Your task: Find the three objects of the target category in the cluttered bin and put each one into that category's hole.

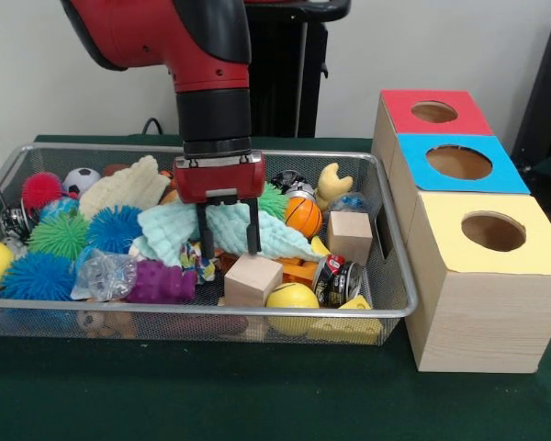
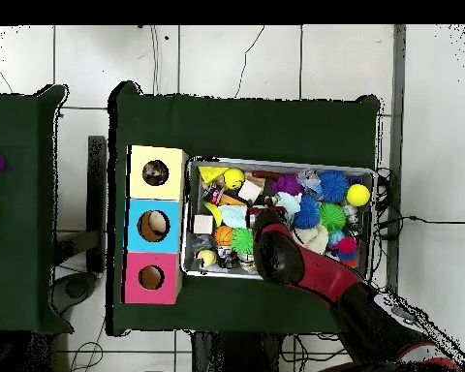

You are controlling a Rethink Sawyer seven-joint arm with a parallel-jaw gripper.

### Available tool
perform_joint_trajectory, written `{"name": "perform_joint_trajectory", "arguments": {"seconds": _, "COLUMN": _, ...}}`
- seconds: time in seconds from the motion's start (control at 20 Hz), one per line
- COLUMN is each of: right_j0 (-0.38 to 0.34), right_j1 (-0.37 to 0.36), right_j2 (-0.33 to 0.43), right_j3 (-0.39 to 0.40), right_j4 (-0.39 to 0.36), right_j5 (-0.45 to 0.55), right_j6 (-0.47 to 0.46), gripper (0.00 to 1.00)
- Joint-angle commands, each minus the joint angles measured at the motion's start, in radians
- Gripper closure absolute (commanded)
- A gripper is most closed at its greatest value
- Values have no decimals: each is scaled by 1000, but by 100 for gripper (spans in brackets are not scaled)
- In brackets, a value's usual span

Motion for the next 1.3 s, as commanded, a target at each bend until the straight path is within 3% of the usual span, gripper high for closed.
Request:
{"name": "perform_joint_trajectory", "arguments": {"seconds": 0.05, "right_j0": -27, "right_j1": 7, "right_j2": 66, "right_j3": -115, "right_j4": -28, "right_j5": 11, "right_j6": 180, "gripper": 0}}
{"name": "perform_joint_trajectory", "arguments": {"seconds": 0.7, "right_j0": -30, "right_j1": -27, "right_j2": 68, "right_j3": -103, "right_j4": -16, "right_j5": 43, "right_j6": 176, "gripper": 0}}
{"name": "perform_joint_trajectory", "arguments": {"seconds": 1.0, "right_j0": 12, "right_j1": -115, "right_j2": 39, "right_j3": -47, "right_j4": 37, "right_j5": 84, "right_j6": 204, "gripper": 0}}
{"name": "perform_joint_trajectory", "arguments": {"seconds": 1.3, "right_j0": 21, "right_j1": -135, "right_j2": 37, "right_j3": -23, "right_j4": 49, "right_j5": 86, "right_j6": 224, "gripper": 0}}
